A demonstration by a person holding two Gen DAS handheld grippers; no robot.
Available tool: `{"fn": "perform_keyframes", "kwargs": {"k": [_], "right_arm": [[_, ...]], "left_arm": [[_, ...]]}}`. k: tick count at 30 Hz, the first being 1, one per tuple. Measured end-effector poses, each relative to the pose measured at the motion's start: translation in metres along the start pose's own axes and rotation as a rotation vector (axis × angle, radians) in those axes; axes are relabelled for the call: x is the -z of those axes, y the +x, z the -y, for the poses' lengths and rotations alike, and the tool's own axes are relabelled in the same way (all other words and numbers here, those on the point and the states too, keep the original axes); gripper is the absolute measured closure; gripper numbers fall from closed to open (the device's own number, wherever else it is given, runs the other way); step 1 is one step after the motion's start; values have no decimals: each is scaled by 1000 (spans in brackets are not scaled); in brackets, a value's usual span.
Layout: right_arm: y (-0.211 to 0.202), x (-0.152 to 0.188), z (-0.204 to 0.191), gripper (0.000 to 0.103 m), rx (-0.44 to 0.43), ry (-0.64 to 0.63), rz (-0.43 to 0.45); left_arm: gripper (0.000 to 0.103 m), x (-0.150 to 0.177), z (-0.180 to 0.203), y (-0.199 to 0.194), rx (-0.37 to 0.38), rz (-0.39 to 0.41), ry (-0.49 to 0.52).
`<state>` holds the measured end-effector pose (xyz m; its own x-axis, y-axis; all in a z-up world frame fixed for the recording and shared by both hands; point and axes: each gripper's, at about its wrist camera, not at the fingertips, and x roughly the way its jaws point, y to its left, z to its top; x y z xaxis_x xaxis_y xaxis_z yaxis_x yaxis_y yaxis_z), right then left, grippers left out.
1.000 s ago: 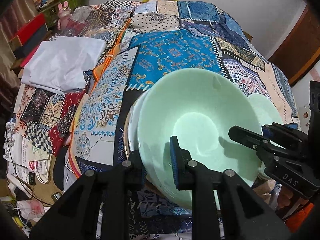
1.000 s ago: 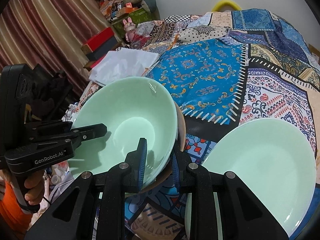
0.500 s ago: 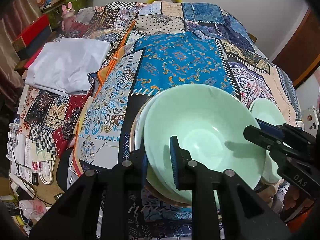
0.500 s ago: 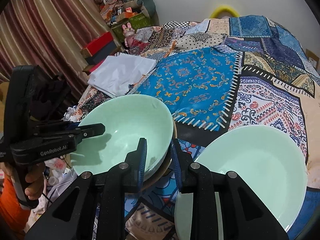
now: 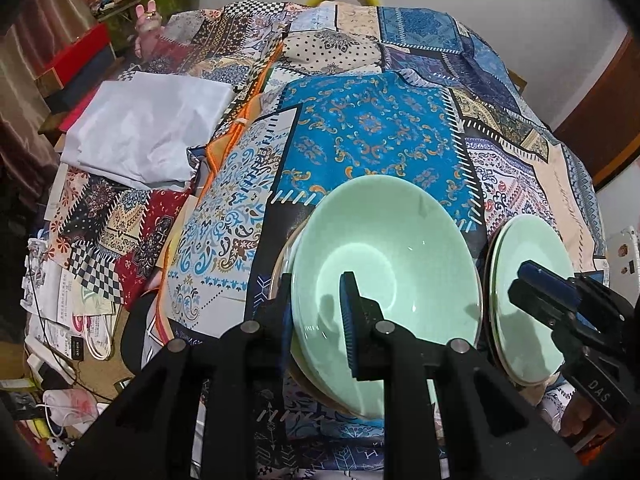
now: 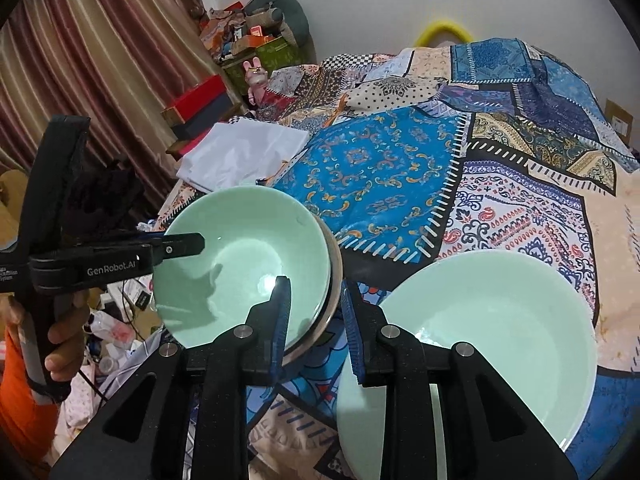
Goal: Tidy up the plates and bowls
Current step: 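Lower the mint green bowl into the white spotted bowl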
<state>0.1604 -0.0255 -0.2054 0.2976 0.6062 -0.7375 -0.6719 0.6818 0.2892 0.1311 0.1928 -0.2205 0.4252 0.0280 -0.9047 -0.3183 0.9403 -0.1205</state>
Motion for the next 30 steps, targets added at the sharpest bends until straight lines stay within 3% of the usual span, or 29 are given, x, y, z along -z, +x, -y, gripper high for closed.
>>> {"fn": "perform_keyframes", "kwargs": {"k": [7, 12, 17, 30], "right_arm": [[1, 0, 3, 75, -8, 5, -6], [8, 2, 3, 71, -2, 0, -24], [19, 2, 2, 71, 6, -8, -58], [55, 7, -5, 71, -3, -32, -145]], "left_arm": [[82, 6, -7, -18, -9, 50, 24], [81, 16, -16, -9, -8, 10, 21], [69, 24, -23, 2, 12, -7, 7], [62, 33, -30, 34, 99, -53, -20]]}}
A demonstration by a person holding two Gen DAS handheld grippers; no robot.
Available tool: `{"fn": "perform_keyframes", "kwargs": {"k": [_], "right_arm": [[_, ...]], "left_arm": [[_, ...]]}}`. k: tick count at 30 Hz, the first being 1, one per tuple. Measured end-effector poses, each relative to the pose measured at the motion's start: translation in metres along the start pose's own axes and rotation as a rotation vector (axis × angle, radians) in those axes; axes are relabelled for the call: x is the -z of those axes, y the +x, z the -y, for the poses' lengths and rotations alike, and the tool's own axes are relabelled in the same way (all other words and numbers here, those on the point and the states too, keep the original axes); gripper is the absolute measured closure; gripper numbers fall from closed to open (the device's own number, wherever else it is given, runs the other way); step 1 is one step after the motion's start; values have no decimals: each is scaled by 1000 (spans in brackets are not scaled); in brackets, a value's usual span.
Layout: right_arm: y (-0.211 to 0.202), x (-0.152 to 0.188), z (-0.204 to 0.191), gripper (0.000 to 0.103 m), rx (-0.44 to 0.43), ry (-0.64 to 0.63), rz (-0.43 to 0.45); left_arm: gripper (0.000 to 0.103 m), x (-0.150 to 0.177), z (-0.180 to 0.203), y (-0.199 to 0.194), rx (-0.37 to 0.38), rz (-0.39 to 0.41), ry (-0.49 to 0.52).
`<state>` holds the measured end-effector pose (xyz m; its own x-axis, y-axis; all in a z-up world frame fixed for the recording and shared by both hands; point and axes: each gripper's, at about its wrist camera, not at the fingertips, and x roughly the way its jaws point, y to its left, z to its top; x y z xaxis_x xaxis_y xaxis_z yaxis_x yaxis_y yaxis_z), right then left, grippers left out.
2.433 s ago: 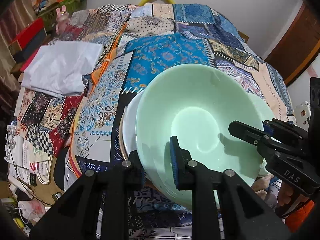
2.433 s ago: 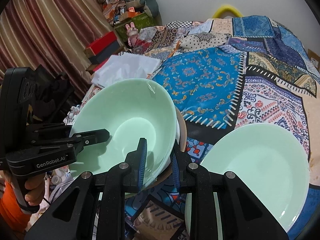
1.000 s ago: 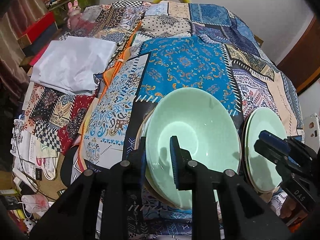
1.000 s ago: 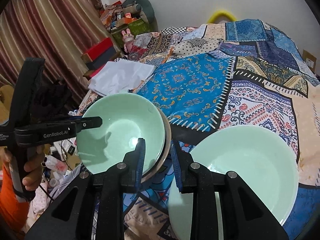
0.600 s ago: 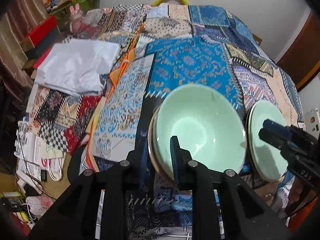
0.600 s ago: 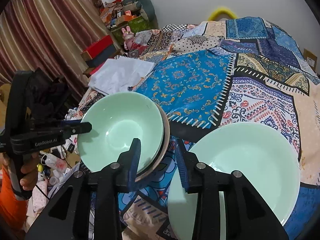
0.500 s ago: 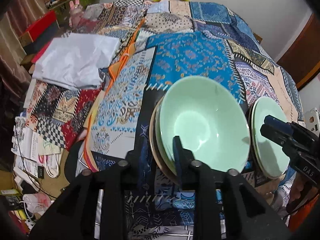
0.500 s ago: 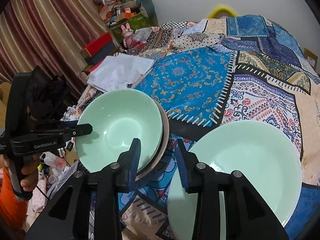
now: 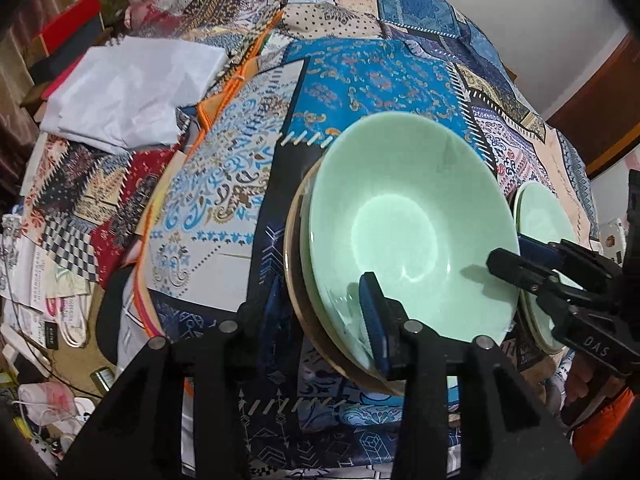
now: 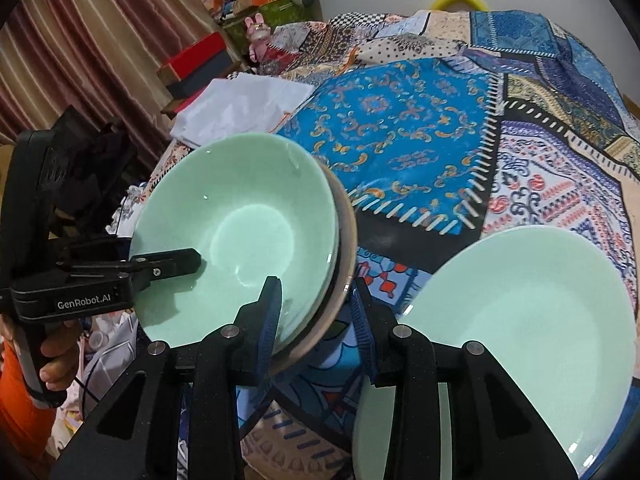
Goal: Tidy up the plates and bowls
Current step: 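Lower the mint green bowl into the white spotted bowl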
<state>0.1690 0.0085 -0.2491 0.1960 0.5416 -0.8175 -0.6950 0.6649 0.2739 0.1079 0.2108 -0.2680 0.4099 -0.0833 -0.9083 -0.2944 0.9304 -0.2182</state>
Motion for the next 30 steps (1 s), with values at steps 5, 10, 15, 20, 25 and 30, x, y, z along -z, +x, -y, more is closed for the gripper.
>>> {"fn": "perform_keyframes", "kwargs": {"k": [5, 10, 15, 20, 25, 30], "right_arm": [[8, -2, -1, 70, 11, 2, -4], [8, -3, -1, 71, 21, 8, -1], [8, -5, -2, 71, 40, 10, -6], [4, -8, -3, 71, 46, 19, 12], [-8, -12, -3, 71, 50, 28, 54], [-27, -14, -3, 71, 48, 41, 97]], "left_arm": [[65, 2, 3, 8, 26, -6, 6], [67, 1, 7, 8, 15, 4, 16], [67, -1, 8, 5, 12, 10, 3], [67, -3, 11, 0, 7, 15, -2], [66, -6, 13, -5, 17, 19, -12], [67, -11, 24, -22, 8, 65, 7]]}}
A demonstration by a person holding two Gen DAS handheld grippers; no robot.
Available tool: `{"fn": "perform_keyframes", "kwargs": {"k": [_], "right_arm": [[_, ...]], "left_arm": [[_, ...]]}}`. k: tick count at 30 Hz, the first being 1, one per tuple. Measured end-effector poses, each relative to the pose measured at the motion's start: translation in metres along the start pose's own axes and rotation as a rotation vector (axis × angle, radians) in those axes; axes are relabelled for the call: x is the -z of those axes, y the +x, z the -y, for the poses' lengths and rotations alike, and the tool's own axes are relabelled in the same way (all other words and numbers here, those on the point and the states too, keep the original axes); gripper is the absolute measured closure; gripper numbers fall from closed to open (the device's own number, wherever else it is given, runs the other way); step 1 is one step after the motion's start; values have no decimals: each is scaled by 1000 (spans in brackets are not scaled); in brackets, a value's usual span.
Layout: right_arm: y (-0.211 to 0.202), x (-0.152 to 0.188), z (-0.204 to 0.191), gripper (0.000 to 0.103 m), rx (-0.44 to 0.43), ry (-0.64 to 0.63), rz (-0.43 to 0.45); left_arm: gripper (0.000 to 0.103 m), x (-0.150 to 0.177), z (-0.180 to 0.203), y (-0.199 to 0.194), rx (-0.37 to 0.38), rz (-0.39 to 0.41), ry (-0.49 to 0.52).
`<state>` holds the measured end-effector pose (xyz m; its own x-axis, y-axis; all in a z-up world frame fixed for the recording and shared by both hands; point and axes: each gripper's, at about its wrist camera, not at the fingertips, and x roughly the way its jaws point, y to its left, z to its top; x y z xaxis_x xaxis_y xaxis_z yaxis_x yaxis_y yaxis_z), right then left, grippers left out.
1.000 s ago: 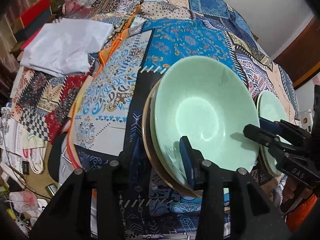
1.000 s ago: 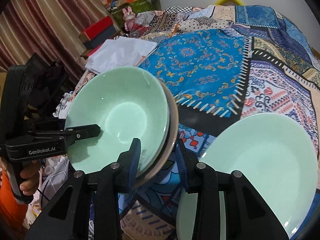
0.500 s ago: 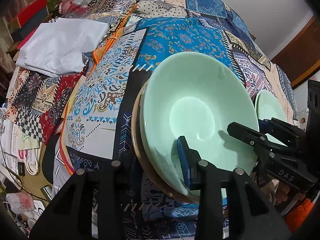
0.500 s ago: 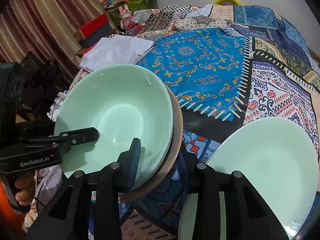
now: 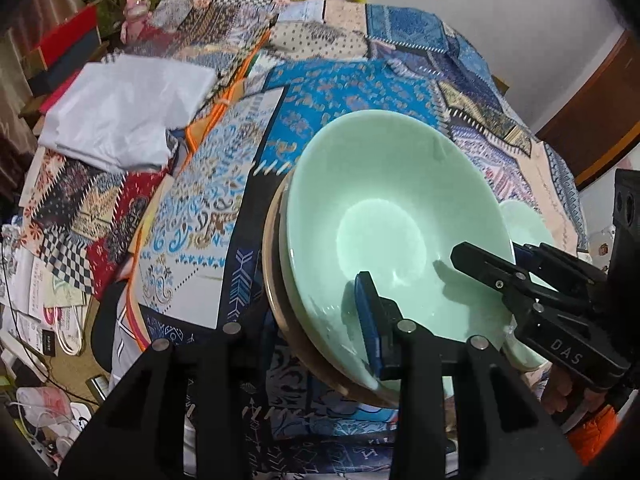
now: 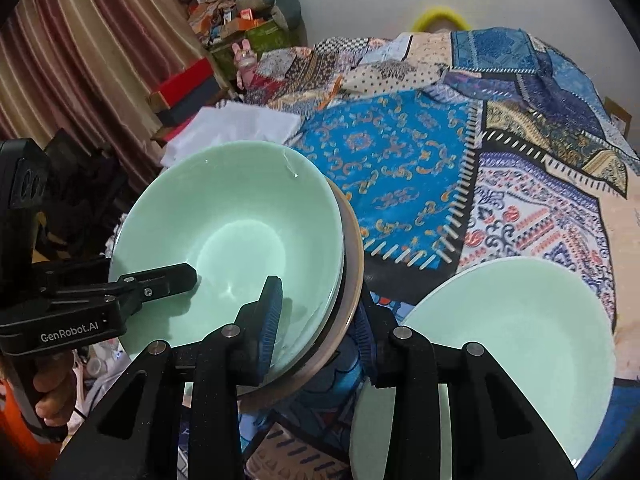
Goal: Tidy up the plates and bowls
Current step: 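Lower the mint green bowl into the white spotted bowl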
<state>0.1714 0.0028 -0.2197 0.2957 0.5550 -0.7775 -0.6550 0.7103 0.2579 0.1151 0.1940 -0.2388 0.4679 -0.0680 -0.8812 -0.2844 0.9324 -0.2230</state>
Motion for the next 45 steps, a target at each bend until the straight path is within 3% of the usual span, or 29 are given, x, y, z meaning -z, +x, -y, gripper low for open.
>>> {"fn": "perform_keyframes", "kwargs": {"k": [8, 22, 45], "right_arm": [[-31, -2, 6, 71, 11, 9, 53], [-80, 10, 33, 71, 61, 43, 123], [-126, 47, 87, 71, 121, 133, 164]], "left_arm": [[67, -7, 24, -26, 4, 55, 39], [66, -6, 73, -44, 45, 77, 108], [66, 7, 156, -34, 95, 34, 224]]}}
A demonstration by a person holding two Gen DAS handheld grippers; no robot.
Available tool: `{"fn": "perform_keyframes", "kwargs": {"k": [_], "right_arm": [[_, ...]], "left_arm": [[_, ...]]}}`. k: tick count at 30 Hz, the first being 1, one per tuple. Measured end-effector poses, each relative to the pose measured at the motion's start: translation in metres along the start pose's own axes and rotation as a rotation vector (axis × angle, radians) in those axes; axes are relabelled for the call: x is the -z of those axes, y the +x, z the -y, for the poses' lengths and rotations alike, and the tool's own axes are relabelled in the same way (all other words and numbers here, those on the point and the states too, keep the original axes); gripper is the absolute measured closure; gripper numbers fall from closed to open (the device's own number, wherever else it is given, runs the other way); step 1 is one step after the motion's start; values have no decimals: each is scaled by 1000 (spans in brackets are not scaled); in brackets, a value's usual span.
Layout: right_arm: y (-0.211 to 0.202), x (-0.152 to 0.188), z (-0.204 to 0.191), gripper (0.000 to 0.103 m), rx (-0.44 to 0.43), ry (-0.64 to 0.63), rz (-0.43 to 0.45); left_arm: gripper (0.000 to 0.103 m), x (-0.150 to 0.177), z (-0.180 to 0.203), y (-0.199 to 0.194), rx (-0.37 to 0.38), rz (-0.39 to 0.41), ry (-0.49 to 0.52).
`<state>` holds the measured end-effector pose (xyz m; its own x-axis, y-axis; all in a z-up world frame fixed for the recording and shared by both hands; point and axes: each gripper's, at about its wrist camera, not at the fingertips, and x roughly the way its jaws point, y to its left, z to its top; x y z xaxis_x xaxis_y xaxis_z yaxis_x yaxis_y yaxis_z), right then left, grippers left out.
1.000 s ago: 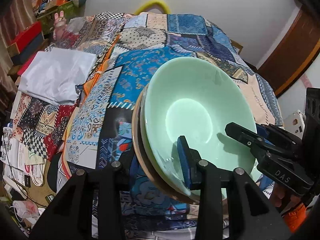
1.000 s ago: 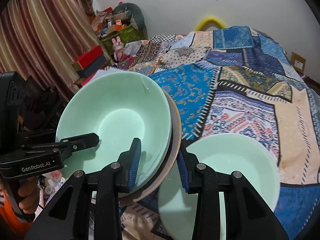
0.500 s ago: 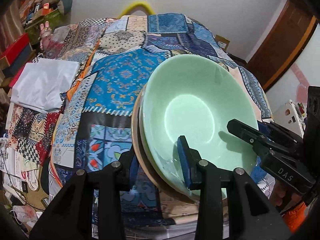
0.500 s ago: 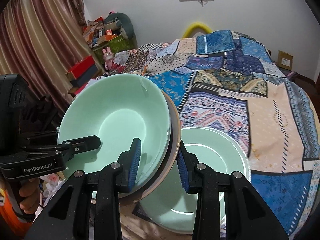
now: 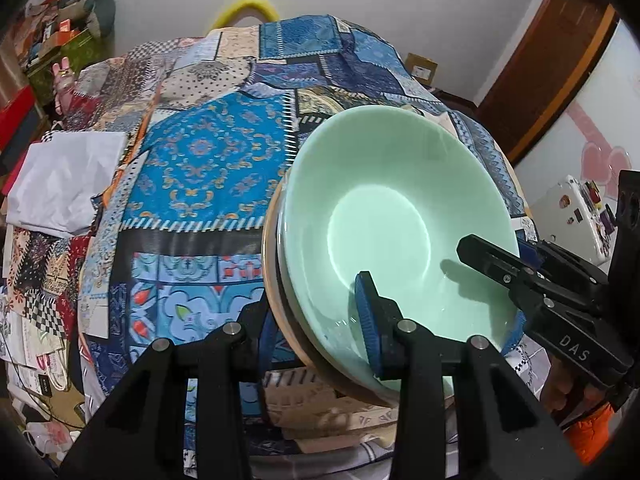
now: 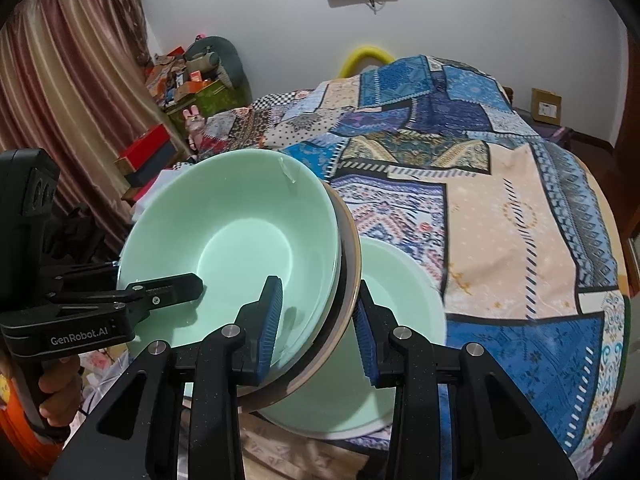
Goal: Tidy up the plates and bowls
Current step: 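Lower the mint green bowl into the white spotted bowl, then open both grippers and pull them back from the stack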
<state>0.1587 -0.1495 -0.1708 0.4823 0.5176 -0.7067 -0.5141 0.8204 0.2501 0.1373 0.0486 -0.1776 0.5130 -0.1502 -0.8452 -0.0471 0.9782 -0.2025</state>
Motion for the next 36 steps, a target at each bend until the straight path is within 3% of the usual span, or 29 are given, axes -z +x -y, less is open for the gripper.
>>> {"fn": "perform_keyframes", "kwargs": {"k": [12, 25, 36], "right_arm": [[9, 11, 26, 71, 20, 51, -38], [31, 20, 44, 71, 9, 92, -89], [31, 24, 45, 70, 1, 74, -80]], "left_arm": [[66, -2, 21, 35, 21, -64, 31], [66, -5, 18, 73, 15, -131, 27], [66, -4, 20, 76, 8, -115, 32]]}}
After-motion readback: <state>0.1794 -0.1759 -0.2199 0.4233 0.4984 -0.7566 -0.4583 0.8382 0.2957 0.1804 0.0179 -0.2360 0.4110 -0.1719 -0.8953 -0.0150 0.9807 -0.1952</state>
